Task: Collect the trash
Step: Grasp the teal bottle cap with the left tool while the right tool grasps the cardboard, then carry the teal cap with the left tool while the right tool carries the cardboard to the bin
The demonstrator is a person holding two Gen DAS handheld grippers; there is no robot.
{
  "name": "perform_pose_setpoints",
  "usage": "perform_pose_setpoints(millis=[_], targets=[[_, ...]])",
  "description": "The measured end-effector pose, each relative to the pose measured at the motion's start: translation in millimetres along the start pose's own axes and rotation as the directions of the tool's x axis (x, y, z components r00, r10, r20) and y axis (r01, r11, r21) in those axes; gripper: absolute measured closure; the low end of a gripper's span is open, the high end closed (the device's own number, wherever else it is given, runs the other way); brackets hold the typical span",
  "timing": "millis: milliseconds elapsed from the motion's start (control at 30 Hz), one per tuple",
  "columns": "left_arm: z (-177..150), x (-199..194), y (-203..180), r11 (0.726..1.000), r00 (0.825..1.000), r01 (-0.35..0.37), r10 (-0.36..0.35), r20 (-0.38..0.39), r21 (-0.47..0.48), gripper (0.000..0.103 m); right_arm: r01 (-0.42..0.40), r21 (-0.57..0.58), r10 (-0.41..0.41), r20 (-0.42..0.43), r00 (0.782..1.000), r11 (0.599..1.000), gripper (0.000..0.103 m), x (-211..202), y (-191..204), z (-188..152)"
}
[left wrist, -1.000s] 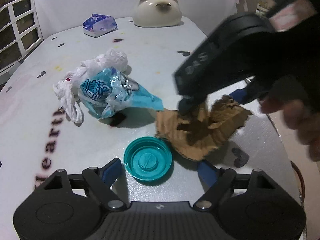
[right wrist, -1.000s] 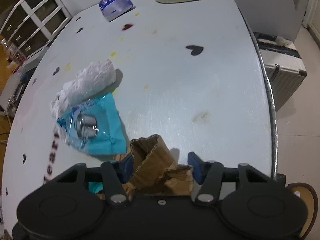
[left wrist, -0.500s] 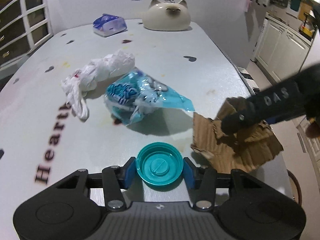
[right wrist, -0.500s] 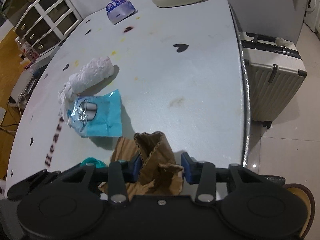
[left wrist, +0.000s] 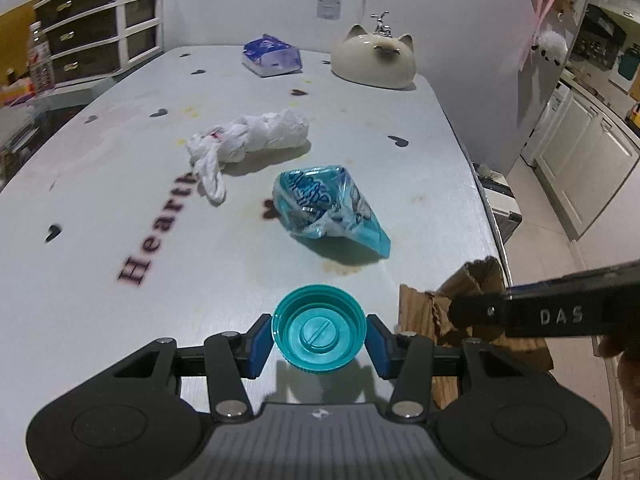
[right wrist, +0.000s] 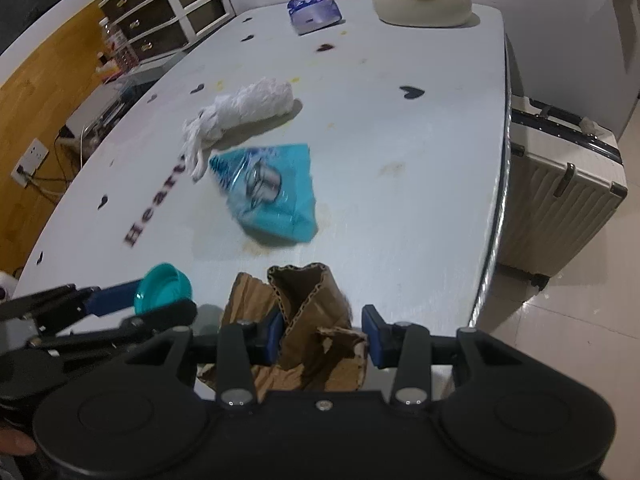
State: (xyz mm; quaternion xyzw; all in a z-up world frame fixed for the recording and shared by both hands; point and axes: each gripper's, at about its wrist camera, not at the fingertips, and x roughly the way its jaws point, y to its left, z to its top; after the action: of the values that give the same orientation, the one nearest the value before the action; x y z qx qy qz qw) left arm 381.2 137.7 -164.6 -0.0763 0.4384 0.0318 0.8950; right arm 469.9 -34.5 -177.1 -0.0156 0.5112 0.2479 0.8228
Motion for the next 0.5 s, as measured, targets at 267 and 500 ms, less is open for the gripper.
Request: perform_pose_setpoints(millis=[267, 500], targets=[[-24.7, -34.5, -0.7, 0.999, 1.000, -0.017, 0.016, -0.018, -0.052, 0.053, 0.043, -0.022, -0.043, 0.019, 0.999, 0.999, 0.061, -25.9, 8.4, -33.1], [-41.5, -74.5, 2.1, 0.995, 0.999, -0.029, 0.028, -0.020, -0.090, 0.053, 0.053, -0.041, -0.051, 0.068, 0.996, 0.998, 0.061, -58.5, 23.7, -58.5]])
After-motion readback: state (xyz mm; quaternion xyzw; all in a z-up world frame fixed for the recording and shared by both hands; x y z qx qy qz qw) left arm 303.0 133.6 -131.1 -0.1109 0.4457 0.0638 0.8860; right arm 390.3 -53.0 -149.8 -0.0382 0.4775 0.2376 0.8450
